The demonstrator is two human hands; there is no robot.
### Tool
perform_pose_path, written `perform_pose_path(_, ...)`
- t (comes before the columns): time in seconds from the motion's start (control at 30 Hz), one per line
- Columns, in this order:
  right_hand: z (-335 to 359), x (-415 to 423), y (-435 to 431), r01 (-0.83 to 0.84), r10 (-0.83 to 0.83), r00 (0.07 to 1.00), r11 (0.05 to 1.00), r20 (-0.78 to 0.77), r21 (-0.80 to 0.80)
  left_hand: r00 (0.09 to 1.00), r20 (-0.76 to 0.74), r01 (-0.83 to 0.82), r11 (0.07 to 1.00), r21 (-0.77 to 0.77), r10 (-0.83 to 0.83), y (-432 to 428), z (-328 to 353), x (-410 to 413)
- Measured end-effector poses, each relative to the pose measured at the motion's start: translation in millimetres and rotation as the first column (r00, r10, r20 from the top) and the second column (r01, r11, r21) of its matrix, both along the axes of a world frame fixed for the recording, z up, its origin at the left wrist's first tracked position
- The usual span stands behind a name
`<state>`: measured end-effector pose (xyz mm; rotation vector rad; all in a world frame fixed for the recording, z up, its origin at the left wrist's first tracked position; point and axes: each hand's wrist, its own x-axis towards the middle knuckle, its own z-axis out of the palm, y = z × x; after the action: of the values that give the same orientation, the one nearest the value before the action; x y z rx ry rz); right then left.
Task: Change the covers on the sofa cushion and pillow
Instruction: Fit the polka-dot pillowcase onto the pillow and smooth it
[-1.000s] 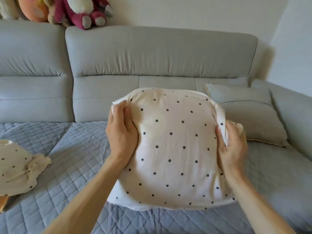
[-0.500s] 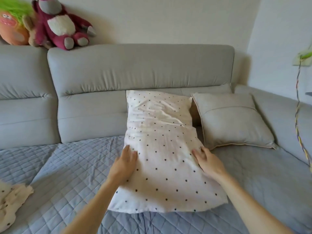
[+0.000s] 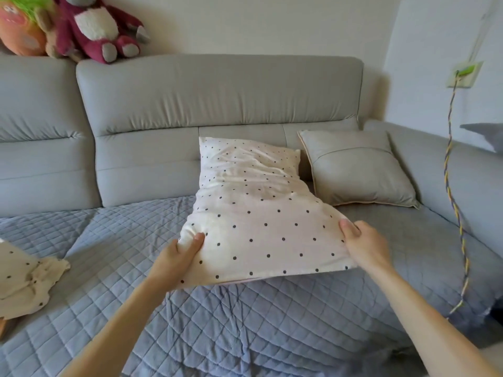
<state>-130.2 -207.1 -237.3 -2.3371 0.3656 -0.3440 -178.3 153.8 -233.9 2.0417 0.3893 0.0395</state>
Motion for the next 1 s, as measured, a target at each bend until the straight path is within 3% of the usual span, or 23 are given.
perform_pose_path(0.07,-10,-9,-5,0.022,-0.042,0.992,0.986,-0.117,-0.166,0.984,-0.145,0.127,0.978,0.167,-0.103,-8,-14,-13)
perform_pose_path(0.13,-37,-16,-11,-0.051,-0.009,0.941,0.985,-0.338,-0.167,0.941,-0.315,0.226,0.918,0.326,-0.120,-16,-39,-27)
perform_pose_path(0.23,-54,-27,-25,0.028,0.015,0.916,0.994,-0.400,0.103,0.971,-0.239,0.080,0.966,0.248,-0.019,-14,-52,-39)
perform_pose_path(0.37,-48,-46,-44,0.059,0.137,0.896,0.906,-0.422,0.419,0.996,-0.084,0.066,0.900,0.432,-0.033,-13,-47,-48)
perform_pose_path(0.4,-47,-51,-46,0.048,0.196,0.886,0.864,-0.421,0.502,0.992,-0.004,0.103,0.812,0.575,-0.123,-19,-49,-54)
perform_pose_path(0.47,-43,-55,-43,0.026,0.247,0.893,0.806,-0.376,0.591,0.896,0.124,0.107,0.479,0.871,-0.427,-37,-50,-62)
perform_pose_path(0.53,-35,-50,-33,0.051,0.196,0.933,0.758,-0.302,0.651,0.747,0.077,0.089,0.214,0.973,-0.661,-60,-58,-58)
perform_pose_path(0.6,-22,-43,-19,0.088,0.143,0.965,0.616,-0.220,0.783,0.686,-0.003,0.078,0.069,0.995,-0.728,-82,-59,-41)
perform_pose_path(0.7,-7,-40,-6,0.058,0.091,0.991,0.383,-0.100,0.922,0.671,0.054,-0.004,0.069,0.998,-0.739,-104,-32,-7)
perform_pose_path(0.8,-1,-41,-13,-0.040,0.026,0.999,0.223,0.035,0.974,0.530,0.242,-0.028,0.268,0.963,-0.813,-110,10,23)
perform_pose_path(0.87,-3,-41,-20,-0.081,-0.009,0.996,0.244,0.085,0.967,0.494,0.248,-0.006,0.283,0.959,-0.833,-114,34,37)
perform_pose_path(1.0,-10,-40,-16,-0.196,0.051,0.980,0.352,0.190,0.915,0.625,0.122,0.163,0.282,0.946,-0.771,-130,80,56)
